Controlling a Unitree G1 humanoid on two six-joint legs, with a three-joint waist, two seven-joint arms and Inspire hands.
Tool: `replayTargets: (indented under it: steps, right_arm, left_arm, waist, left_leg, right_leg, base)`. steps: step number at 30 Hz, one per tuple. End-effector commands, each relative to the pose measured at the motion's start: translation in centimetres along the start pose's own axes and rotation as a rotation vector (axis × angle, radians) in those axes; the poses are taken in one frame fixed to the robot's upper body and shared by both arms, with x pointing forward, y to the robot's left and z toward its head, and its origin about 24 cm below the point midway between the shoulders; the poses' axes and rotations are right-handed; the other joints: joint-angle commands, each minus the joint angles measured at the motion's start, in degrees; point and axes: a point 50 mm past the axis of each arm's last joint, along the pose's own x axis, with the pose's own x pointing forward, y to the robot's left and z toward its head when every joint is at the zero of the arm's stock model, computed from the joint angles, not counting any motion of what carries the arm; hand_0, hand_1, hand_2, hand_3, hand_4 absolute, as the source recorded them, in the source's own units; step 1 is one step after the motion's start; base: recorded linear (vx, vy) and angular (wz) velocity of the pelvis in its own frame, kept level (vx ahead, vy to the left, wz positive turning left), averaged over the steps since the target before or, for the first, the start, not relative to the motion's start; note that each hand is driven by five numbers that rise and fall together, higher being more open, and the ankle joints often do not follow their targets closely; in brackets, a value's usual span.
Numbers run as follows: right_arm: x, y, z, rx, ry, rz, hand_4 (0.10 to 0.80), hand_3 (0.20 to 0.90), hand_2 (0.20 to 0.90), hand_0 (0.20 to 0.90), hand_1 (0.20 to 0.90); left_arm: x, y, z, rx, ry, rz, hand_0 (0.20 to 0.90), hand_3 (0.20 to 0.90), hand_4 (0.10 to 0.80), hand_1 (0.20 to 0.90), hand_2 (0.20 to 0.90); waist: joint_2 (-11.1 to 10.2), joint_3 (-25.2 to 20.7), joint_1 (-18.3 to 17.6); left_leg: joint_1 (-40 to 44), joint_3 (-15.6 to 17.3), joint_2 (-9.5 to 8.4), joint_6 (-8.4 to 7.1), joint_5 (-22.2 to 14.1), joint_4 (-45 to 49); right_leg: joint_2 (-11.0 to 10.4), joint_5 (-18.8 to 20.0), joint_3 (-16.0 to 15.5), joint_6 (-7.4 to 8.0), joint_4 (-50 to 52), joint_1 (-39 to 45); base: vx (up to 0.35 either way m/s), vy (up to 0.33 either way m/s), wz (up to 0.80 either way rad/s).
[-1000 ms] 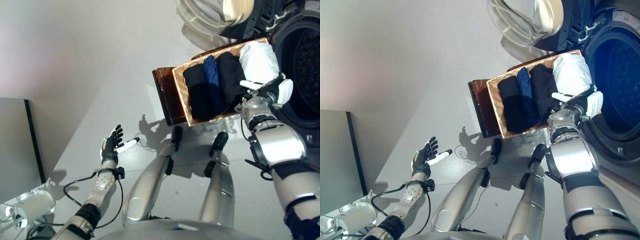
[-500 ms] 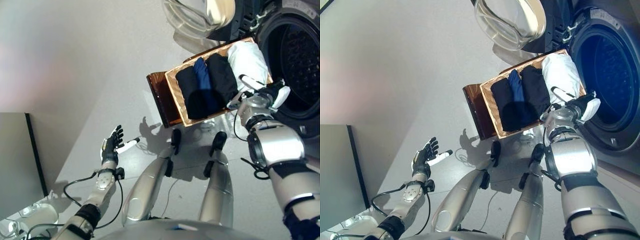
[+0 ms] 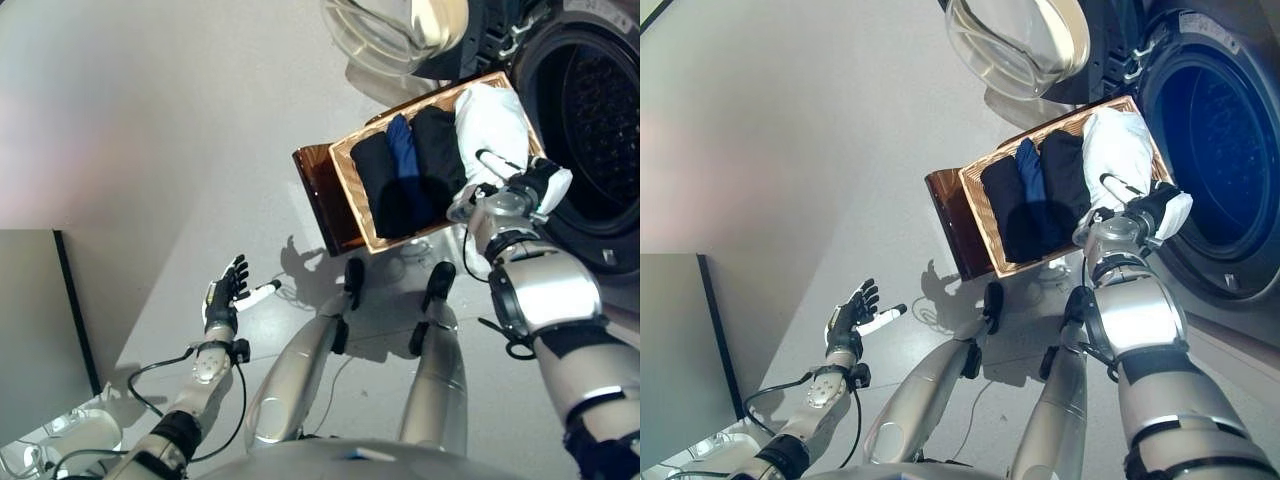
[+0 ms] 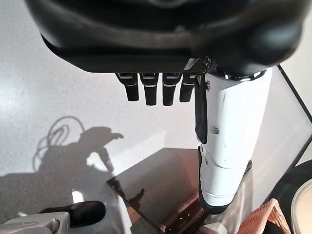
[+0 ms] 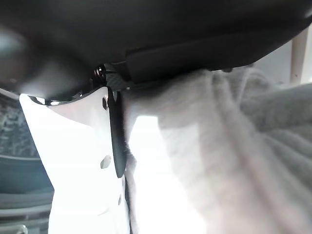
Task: Pick up the clothes and place them into the washing machine
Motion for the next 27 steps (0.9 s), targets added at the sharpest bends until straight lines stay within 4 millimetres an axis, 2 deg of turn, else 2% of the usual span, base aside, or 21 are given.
replayTargets:
  steps: [1, 7, 8, 9, 10, 11, 19, 23, 27]
  right_arm:
    - [0.0, 0.3, 4.4, 0.007, -0.171, 0.013, 0.3, 0.2, 0.2, 0.2, 0.2]
    - [0.7, -0.8, 3.3, 0.059, -0.131, -0.023, 0.3, 0.2, 0.2, 0.2, 0.2]
    - [0.8, -1.0, 3.2, 0.073, -0.126, -0.031, 0.3, 0.2, 0.2, 0.2, 0.2]
    - [0.9, -1.2, 3.0, 0.082, -0.123, -0.037, 0.3, 0.2, 0.2, 0.2, 0.2]
    - [1.0, -1.4, 3.0, 0.101, -0.124, -0.043, 0.3, 0.2, 0.2, 0.2, 0.2]
    - [1.0, -1.5, 3.1, 0.121, -0.13, -0.045, 0.3, 0.2, 0.2, 0.2, 0.2]
    - [1.5, -2.3, 2.6, 0.24, -0.128, -0.024, 0.3, 0.2, 0.2, 0.2, 0.2]
    - [0.4, -0.8, -0.1, 0.279, -0.092, 0.077, 0.3, 0.2, 0.2, 0.2, 0.2]
    - [-0.3, -0.2, -1.7, 0.339, -0.058, 0.151, 0.3, 0.2, 0.2, 0.2, 0.2]
  left_arm:
    - [0.2, 4.0, 0.9, 0.013, -0.052, 0.131, 0.9, 0.9, 0.8, 0.9, 0.9]
    - [0.0, 4.4, 0.5, 0.019, -0.036, 0.143, 0.9, 0.9, 0.8, 0.9, 0.9]
    - [0.0, 4.4, 0.5, 0.019, -0.039, 0.141, 0.9, 0.9, 0.8, 0.9, 0.9]
    - [-0.1, 4.4, 0.5, 0.02, -0.038, 0.142, 0.9, 0.9, 0.8, 0.9, 0.9]
    - [-0.1, 4.5, 0.5, 0.021, -0.039, 0.141, 0.9, 0.9, 0.8, 0.9, 0.9]
    - [-0.1, 4.5, 0.5, 0.023, -0.039, 0.141, 0.9, 0.9, 0.8, 0.9, 0.9]
    - [-0.4, 4.7, -0.9, 0.031, 0.022, 0.133, 0.9, 0.9, 0.8, 0.9, 0.9]
    - [-0.9, 5.1, -3.1, 0.031, 0.137, 0.17, 0.9, 0.9, 0.8, 0.9, 0.9]
    - [-1.4, 5.3, -4.0, 0.008, 0.178, 0.184, 0.9, 0.9, 0.8, 0.9, 0.9]
  waist:
    - [1.05, 0.9, 0.14]
    - [0.78, 0.73, -0.02]
    - [0.92, 0.99, -0.15]
    - [0.74, 0.41, -0.19]
    - [0.74, 0.27, -0.24]
    - [0.87, 0.41, -0.29]
    - [-0.42, -1.51, -1.37]
    - [-3.12, -2.77, -2.95]
    - [-4.64, -3.55, -3.47]
  left_leg:
    - [-2.5, -2.75, 0.92, -5.15, -6.58, 3.49]
    - [-1.58, -2.81, 1.05, -5.36, -6.4, 3.31]
    - [-1.95, -2.4, 1.18, -5.12, -4.73, 3.16]
    - [-0.87, -2.8, 1.17, -5.36, -6.37, 3.02]
    - [-0.48, -2.79, 1.17, -5.3, -6.4, 2.93]
    - [-0.79, -2.29, 1.33, -5.07, -4.62, 2.7]
    - [4.96, -2.24, 1.81, -5.2, -4.51, 0.61]
    - [10.91, -2.31, 2.79, -5.63, -4.17, -1.74]
    - [14.05, -2.58, 3.2, -5.9, -4.0, -2.76]
  right_leg:
    - [1.9, -9.67, -0.19, -1.81, 3.11, 4.34]
    - [2.05, -9.71, -0.35, -1.85, 3.12, 5.32]
    - [1.93, -8.09, -0.8, -2.22, 2.79, 4.97]
    - [1.97, -9.7, -0.43, -1.82, 2.88, 5.98]
    - [2.05, -9.65, -0.37, -1.8, 2.7, 6.4]
    - [1.95, -7.89, -0.8, -2.12, 2.19, 6.23]
    - [2.07, -7.23, -1.09, -1.69, -0.91, 12.18]
    - [2.89, -6.78, -1.49, -1.42, -4.13, 18.43]
    - [3.3, -6.45, -1.8, -1.27, -6.21, 22.05]
  base:
    - [-0.021, -0.031, 0.02]
    - [-0.025, -0.004, 0.02]
    - [0.0, 0.0, 0.0]
    - [0.0, 0.0, 0.0]
    - [-0.004, 0.006, 0.03]
    - [-0.109, 0.019, 0.04]
    - [0.001, -0.002, -0.05]
    - [0.055, -0.036, -0.08]
    - [0.055, -0.052, -0.12]
